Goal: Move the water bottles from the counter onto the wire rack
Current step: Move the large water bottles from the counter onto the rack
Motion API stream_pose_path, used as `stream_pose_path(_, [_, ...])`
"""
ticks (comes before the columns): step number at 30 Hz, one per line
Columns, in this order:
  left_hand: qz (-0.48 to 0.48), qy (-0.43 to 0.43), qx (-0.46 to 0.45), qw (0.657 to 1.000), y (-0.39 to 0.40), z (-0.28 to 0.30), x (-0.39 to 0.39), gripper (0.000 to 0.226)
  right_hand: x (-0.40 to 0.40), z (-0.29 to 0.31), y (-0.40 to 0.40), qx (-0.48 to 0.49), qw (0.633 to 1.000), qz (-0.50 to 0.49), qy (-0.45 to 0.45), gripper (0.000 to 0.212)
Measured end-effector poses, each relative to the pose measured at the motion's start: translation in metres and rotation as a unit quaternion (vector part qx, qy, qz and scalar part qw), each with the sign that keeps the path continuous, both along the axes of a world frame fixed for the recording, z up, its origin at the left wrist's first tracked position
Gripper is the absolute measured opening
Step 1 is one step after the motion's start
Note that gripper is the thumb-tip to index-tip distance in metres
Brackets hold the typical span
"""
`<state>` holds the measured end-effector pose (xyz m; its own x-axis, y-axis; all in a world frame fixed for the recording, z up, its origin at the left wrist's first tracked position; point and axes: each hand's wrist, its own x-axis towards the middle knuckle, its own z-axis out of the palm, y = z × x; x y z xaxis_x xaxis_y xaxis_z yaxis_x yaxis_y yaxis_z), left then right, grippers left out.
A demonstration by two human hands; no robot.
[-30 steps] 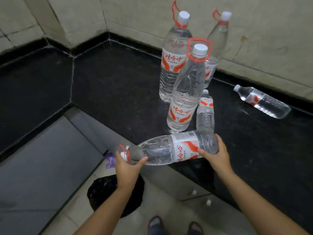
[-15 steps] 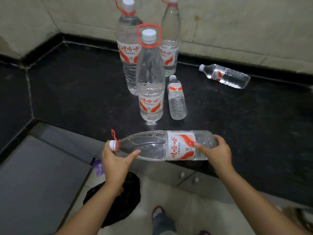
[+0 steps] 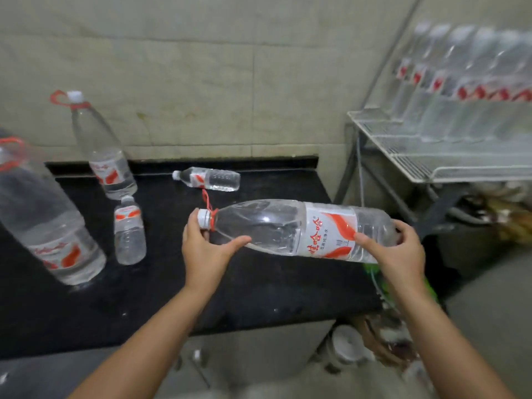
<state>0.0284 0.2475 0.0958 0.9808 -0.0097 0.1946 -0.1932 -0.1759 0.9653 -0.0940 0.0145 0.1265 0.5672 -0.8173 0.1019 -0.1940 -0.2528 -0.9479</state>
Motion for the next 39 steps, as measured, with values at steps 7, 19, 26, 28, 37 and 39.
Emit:
stream_pose_path(7, [-0.073, -0.068, -0.063, 0.993, -0.171, 0.042, -0.052, 0.074, -0.090, 0.048, -0.160, -0.051, 0.993, -0.057, -0.084, 0.064])
stream_pose_path(19, [-0.148, -0.227, -0.094, 0.958, -0.368, 0.132, -0.039, 0.073, -0.121, 0.124, -0.335, -0.079, 0.977, -0.084, -0.178, 0.054])
stream_pose_path(26, [-0.163, -0.277, -0.069, 0.945, -0.470, 0.171, 0.000, 0.098, -0.082, 0.134, -0.438, -0.072, 0.983, -0.092, -0.140, 0.049])
stream_pose_path(28, [-0.166, -0.313, -0.023, 0.935, -0.500, 0.179, 0.013, 0.102, -0.071, 0.128, -0.464, -0.061, 0.987, -0.090, -0.115, 0.055])
stream_pose_path(37, [-0.183, -0.475, 0.147, 0.848, -0.610, 0.215, 0.032, 0.104, -0.033, 0.093, -0.560, 0.009, 0.999, -0.031, -0.010, 0.085])
stream_pose_path(39, [-0.181, -0.497, 0.192, 0.826, -0.632, 0.221, 0.035, 0.107, -0.025, 0.088, -0.579, 0.016, 0.999, -0.030, 0.010, 0.085])
